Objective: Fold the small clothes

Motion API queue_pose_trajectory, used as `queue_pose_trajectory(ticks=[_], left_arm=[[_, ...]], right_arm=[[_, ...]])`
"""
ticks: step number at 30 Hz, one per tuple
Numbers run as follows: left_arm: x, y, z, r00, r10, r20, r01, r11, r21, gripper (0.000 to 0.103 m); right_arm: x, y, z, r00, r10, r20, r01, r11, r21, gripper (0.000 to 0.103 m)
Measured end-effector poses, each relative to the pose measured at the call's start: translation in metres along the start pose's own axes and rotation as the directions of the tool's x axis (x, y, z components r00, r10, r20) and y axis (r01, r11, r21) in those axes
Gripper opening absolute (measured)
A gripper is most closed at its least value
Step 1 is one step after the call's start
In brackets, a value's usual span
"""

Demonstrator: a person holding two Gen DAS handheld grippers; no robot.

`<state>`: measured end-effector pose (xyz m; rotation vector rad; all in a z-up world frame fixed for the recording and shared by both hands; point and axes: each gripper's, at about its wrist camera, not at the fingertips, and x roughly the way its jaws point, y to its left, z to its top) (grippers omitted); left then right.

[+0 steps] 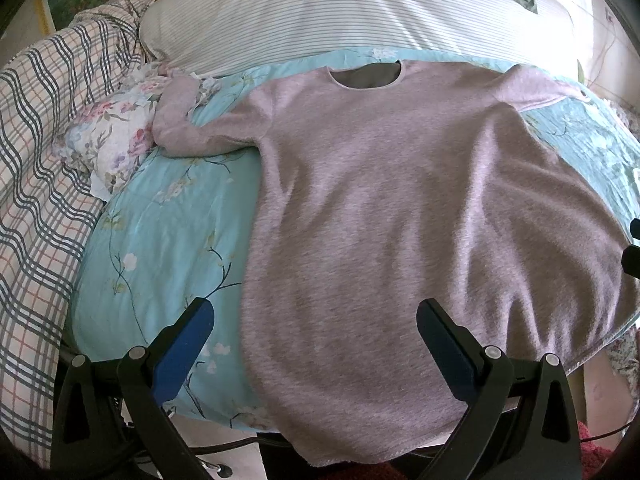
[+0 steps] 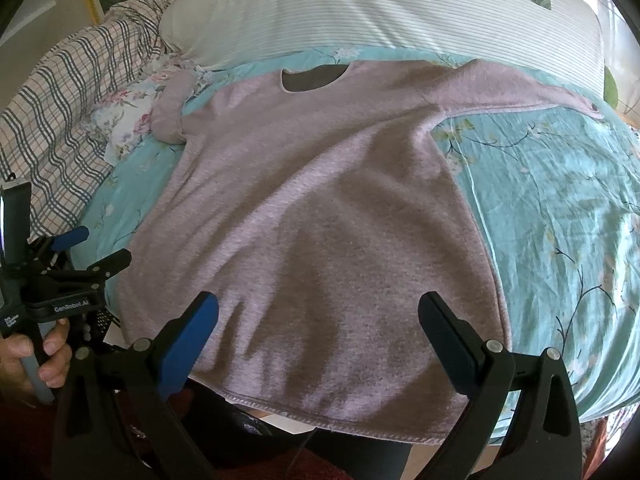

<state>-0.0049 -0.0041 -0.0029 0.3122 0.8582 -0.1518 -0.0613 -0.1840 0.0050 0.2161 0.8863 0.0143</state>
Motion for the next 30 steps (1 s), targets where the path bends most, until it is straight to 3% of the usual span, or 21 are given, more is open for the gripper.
queue_pose_trajectory(ticks=[22, 30], left_arm=[[0.014, 0.001, 0.016, 1.0, -0.028, 0.009, 0.028, 1.0, -0.012, 0.102], [0.036, 0.005, 0.028, 0.999, -0.022, -0.047, 0.021, 0.999, -0.024, 0.102]], right_arm=[[-0.001, -0.007, 0.006, 1.0, -0.022, 0.013, 0.021, 0.999, 0.028, 0.1], [0.002, -0.027, 0.015, 0.994, -0.027, 0.104, 0.022, 0.999, 0.048, 0.1]])
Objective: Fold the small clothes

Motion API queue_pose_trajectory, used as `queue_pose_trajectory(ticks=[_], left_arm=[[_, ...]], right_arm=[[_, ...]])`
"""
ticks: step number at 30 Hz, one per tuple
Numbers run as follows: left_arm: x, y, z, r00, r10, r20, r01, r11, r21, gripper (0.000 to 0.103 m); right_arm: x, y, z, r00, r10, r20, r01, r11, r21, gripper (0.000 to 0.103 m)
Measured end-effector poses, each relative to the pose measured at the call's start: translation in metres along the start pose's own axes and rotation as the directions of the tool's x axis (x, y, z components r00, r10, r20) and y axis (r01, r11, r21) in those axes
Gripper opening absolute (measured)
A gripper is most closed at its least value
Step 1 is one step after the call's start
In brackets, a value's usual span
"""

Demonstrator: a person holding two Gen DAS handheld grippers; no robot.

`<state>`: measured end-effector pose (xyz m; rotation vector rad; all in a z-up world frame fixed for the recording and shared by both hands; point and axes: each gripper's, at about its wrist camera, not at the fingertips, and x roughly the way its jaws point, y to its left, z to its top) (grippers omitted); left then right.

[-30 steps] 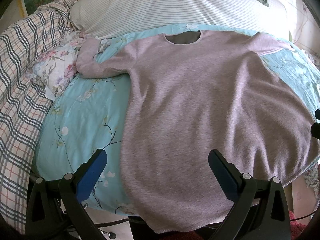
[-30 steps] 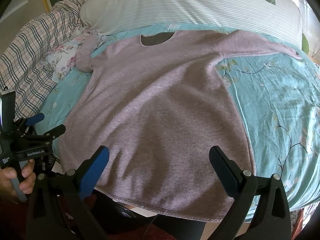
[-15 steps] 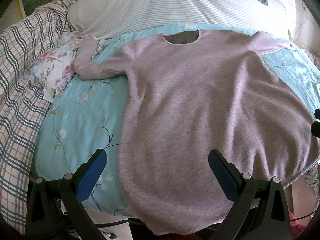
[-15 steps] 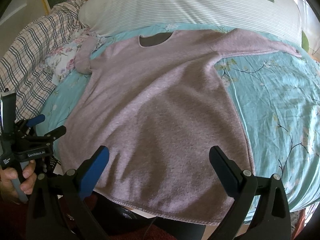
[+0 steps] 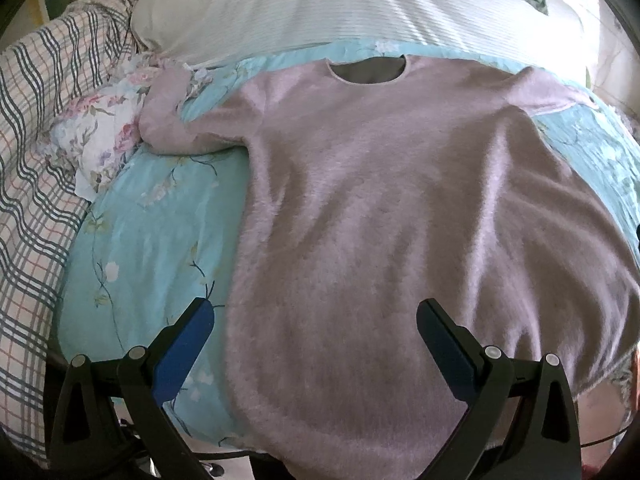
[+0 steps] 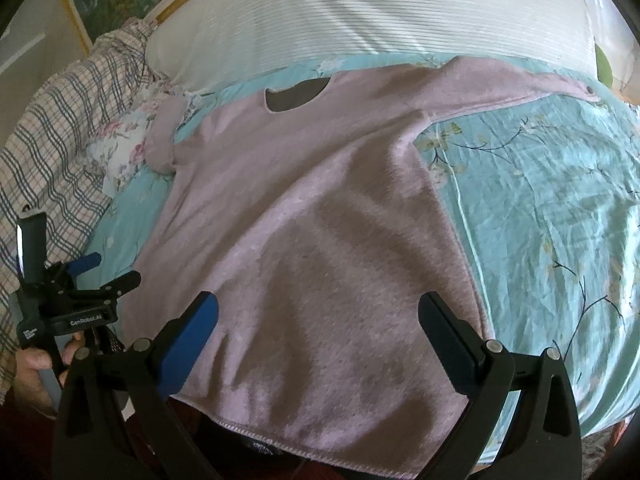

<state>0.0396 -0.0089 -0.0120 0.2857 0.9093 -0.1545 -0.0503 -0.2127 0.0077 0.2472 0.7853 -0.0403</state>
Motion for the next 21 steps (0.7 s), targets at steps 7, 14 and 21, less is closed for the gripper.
queue_pose_trajectory(ticks=[7, 14, 21], left_arm=[[0.02, -0.002, 0.022, 1.0, -0.012, -0.015, 0.013, 1.0, 0.012, 0.102], [0.038, -0.013, 0.039, 0.999, -0.02, -0.043, 0.022, 0.998, 0.057, 0.102], [0.054, -0.021, 0.068, 1.0, -0.02, -0.02, 0.022, 0.997, 0.078, 0.102]], right_arm=[[0.002, -0.047, 0.023, 0.996, -0.012, 0.085, 0.005, 0.996, 0.088, 0.1], [0.002, -0.129, 0.068, 0.989, -0.059, 0.138, 0.024, 0.971, 0.239, 0.085], [0.015, -0.252, 0.132, 0.963, -0.214, 0.164, 0.125, 0.893, 0.432, 0.058]])
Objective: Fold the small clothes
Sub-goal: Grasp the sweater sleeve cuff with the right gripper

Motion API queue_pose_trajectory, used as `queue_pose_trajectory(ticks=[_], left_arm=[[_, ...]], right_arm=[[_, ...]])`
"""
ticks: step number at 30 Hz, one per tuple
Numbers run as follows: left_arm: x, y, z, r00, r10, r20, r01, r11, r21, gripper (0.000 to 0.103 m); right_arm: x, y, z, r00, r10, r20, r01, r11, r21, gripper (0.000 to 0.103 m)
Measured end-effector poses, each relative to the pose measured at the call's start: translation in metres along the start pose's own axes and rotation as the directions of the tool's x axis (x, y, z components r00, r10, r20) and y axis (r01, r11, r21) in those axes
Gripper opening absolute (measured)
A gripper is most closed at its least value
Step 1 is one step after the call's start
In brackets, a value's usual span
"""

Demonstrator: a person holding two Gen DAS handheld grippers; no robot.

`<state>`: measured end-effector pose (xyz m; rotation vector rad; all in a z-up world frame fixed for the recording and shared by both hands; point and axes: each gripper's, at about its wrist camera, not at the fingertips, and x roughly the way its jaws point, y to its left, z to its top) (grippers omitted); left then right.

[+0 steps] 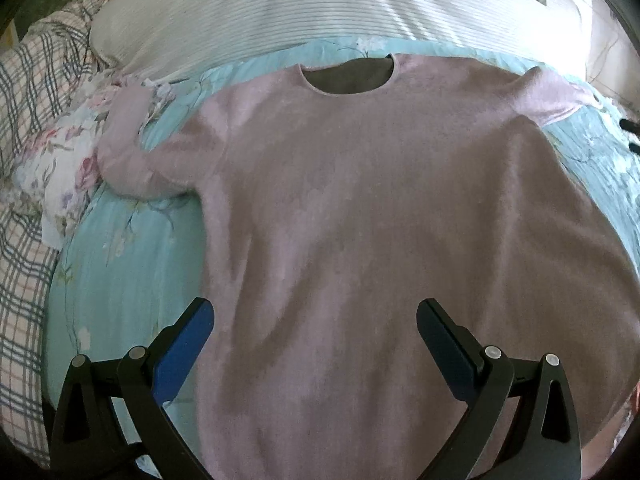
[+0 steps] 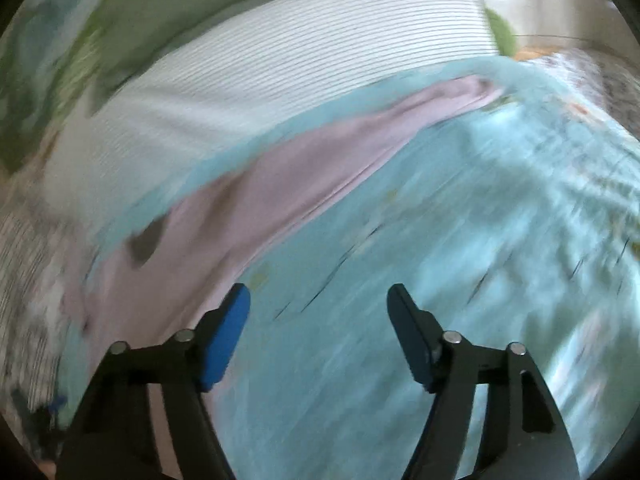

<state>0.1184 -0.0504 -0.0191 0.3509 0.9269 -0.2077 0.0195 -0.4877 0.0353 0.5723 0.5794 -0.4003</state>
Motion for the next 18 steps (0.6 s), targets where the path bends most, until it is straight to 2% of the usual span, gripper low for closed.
queue_pose_trajectory(ticks=[3, 7, 9, 11, 14, 16, 17, 18], left_arm=[[0.013, -0.002, 0.011, 1.0, -0.001, -0.021, 0.001, 1.0, 0.0, 0.102], [0.03, -0.009, 0.02, 0.999, -0.011, -0.048, 0.011, 1.0, 0.008, 0.102], [0.036, -0.013, 0.023, 0.999, -0.012, -0.052, 0.013, 1.0, 0.013, 0.102], [0.042, -0.017, 0.026, 0.998, -0.012, -0.062, 0.013, 1.0, 0.018, 0.102], [0.05, -0.018, 0.031, 0.997, -0.02, -0.076, 0.02, 1.0, 0.009, 0.102], [0.053, -0.019, 0.034, 0.997, -0.023, -0.079, 0.023, 1.0, 0.003, 0.102], [0.054, -0.018, 0.035, 0.996, -0.027, -0.08, 0.027, 1.0, -0.001, 0.102], [0.056, -0.018, 0.036, 0.996, -0.025, -0.082, 0.025, 1.0, -0.001, 0.102]], right_arm=[[0.026, -0.045, 0.047, 0.998, -0.055, 0.026, 0.052, 0.992, 0.111, 0.052], [0.061, -0.104, 0.108, 0.992, -0.084, 0.091, 0.059, 0.966, 0.253, 0.051], [0.083, -0.129, 0.133, 0.986, -0.146, 0.087, 0.113, 0.946, 0.303, 0.051], [0.104, -0.156, 0.154, 0.984, -0.152, 0.091, 0.108, 0.924, 0.368, 0.052], [0.134, -0.181, 0.175, 0.979, -0.194, 0.06, 0.155, 0.905, 0.396, 0.051], [0.145, -0.191, 0.185, 0.981, -0.178, 0.079, 0.13, 0.9, 0.416, 0.051], [0.144, -0.193, 0.188, 0.98, -0.183, 0.082, 0.134, 0.904, 0.406, 0.034], [0.142, -0.192, 0.197, 0.982, -0.17, 0.083, 0.126, 0.915, 0.384, 0.011]])
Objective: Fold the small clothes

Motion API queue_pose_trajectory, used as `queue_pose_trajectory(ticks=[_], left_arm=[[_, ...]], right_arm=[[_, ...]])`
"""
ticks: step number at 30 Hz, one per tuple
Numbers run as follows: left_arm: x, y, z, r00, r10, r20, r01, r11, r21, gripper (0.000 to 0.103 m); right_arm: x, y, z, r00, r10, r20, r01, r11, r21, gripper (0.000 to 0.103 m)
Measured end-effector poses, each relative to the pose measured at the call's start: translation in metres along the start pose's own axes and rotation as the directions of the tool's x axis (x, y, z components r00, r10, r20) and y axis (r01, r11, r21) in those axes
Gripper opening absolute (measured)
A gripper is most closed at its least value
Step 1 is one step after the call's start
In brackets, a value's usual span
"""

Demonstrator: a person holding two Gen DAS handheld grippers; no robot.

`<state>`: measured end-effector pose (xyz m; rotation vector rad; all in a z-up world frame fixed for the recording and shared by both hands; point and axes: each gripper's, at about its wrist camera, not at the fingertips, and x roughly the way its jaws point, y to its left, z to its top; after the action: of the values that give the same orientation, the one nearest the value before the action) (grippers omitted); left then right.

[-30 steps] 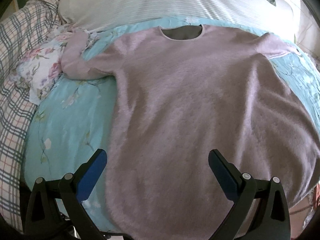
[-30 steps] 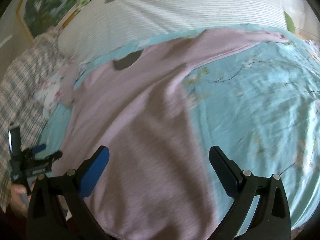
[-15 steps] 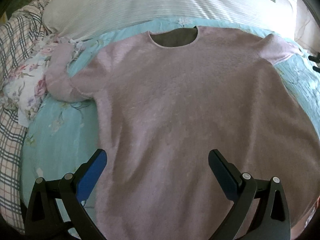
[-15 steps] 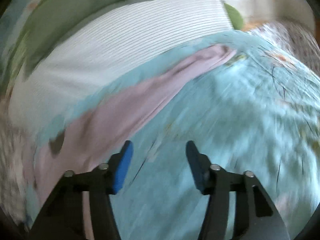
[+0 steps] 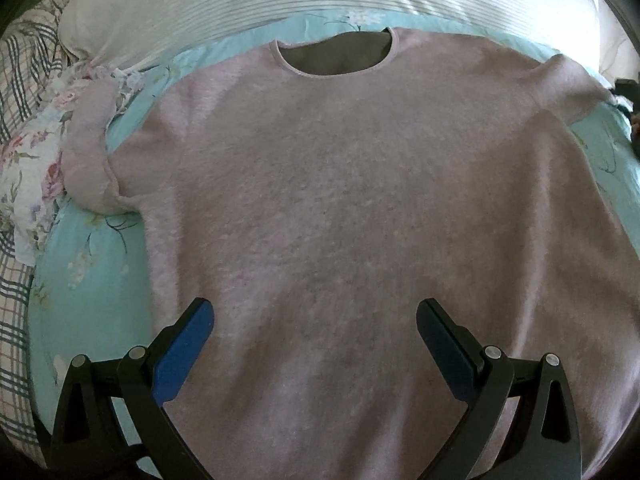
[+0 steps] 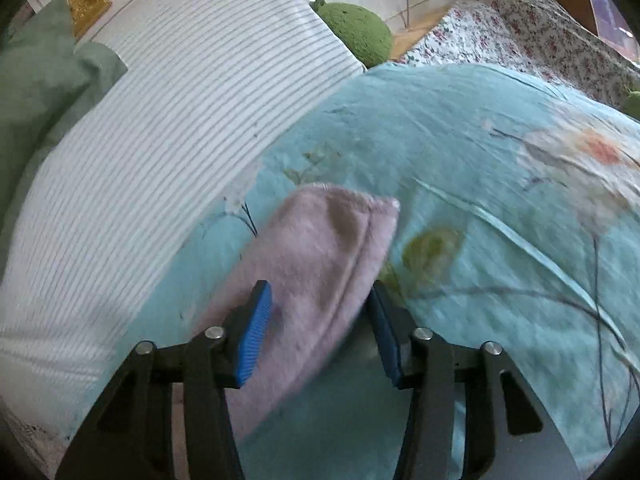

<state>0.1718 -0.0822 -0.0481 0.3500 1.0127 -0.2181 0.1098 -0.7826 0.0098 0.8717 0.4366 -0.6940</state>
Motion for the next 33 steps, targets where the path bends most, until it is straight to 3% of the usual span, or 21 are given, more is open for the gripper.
queue_pose_trajectory(ticks=[5, 9, 14, 16, 22, 25, 27, 30, 33], left_arm=[[0.002, -0.001, 0.001, 0.999, -0.027, 0.019, 0.027, 1.0, -0.004, 0.101], [-0.004, 0.001, -0.001, 0.998, -0.047, 0.043, 0.048, 0.999, -0.016, 0.102], [-0.018, 0.017, -0.007, 0.995, -0.055, 0.079, 0.059, 0.997, -0.055, 0.102], [-0.023, 0.026, -0.01, 0.994, -0.057, 0.09, 0.064, 0.995, -0.075, 0.102], [-0.035, 0.054, -0.018, 0.989, -0.072, 0.132, 0.09, 0.987, -0.135, 0.102], [-0.036, 0.066, -0.022, 0.987, -0.077, 0.14, 0.099, 0.983, -0.157, 0.102], [-0.034, 0.073, -0.024, 0.987, -0.078, 0.141, 0.102, 0.98, -0.171, 0.102], [-0.03, 0.085, -0.026, 0.985, -0.102, 0.142, 0.13, 0.97, -0.206, 0.102], [-0.024, 0.094, -0.024, 0.982, -0.125, 0.143, 0.157, 0.959, -0.235, 0.101]], right_arm=[[-0.036, 0.061, -0.024, 0.988, 0.152, -0.02, -0.153, 0.974, -0.168, 0.006], [-0.07, 0.13, -0.064, 0.936, 0.325, -0.137, -0.351, 0.897, -0.268, 0.006], [-0.087, 0.212, -0.141, 0.815, 0.464, -0.347, -0.562, 0.777, -0.282, 0.006], [-0.086, 0.241, -0.177, 0.748, 0.503, -0.433, -0.635, 0.733, -0.244, 0.006], [-0.091, 0.296, -0.312, 0.565, 0.557, -0.608, -0.77, 0.621, -0.147, 0.006], [-0.092, 0.33, -0.364, 0.497, 0.558, -0.664, -0.806, 0.581, -0.114, 0.006], [-0.094, 0.351, -0.404, 0.469, 0.541, -0.698, -0.817, 0.566, -0.11, 0.006], [-0.082, 0.362, -0.435, 0.418, 0.511, -0.751, -0.833, 0.545, -0.093, 0.007], [-0.073, 0.358, -0.462, 0.391, 0.45, -0.803, -0.818, 0.57, -0.079, 0.017]])
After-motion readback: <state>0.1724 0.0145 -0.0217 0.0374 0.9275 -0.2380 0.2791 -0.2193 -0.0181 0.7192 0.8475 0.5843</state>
